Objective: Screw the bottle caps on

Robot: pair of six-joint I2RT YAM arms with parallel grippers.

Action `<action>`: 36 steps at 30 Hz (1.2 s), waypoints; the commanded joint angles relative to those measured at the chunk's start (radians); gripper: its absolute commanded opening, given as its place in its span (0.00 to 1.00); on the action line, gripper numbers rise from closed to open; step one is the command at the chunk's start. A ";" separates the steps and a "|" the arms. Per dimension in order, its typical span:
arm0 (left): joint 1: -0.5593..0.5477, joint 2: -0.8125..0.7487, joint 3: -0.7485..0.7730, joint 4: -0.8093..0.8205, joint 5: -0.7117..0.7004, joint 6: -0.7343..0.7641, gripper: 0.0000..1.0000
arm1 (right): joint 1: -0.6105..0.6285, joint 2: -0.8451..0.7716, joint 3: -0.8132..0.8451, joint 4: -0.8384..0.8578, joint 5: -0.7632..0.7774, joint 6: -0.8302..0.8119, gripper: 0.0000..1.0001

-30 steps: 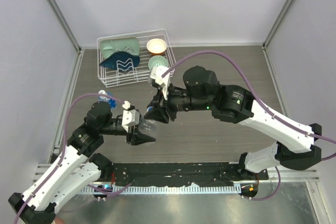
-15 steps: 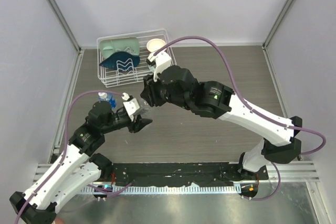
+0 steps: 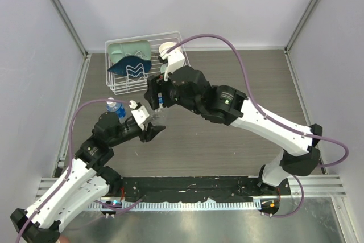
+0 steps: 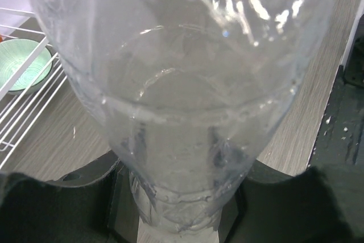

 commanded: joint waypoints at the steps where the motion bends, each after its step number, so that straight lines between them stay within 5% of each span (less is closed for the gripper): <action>1: -0.001 -0.004 -0.006 0.109 -0.020 -0.107 0.00 | 0.001 -0.166 -0.100 0.206 -0.061 -0.045 0.74; 6: -0.001 0.006 -0.005 0.103 -0.065 -0.216 0.00 | 0.001 -0.228 -0.200 0.263 -0.082 -0.094 0.74; 23: -0.001 -0.008 -0.011 0.138 -0.011 -0.249 0.00 | 0.003 -0.222 -0.312 0.351 -0.156 -0.131 0.66; 26: 0.001 -0.007 -0.006 0.138 -0.008 -0.252 0.00 | 0.003 -0.226 -0.327 0.364 -0.167 -0.125 0.59; 31: 0.001 -0.007 0.000 0.143 -0.002 -0.258 0.01 | 0.003 -0.208 -0.333 0.363 -0.172 -0.126 0.28; 32: 0.001 -0.008 0.001 0.141 0.001 -0.258 0.05 | 0.003 -0.206 -0.333 0.361 -0.167 -0.131 0.24; 36: 0.001 -0.022 0.012 0.125 0.004 -0.229 0.61 | 0.003 -0.216 -0.350 0.361 -0.142 -0.174 0.06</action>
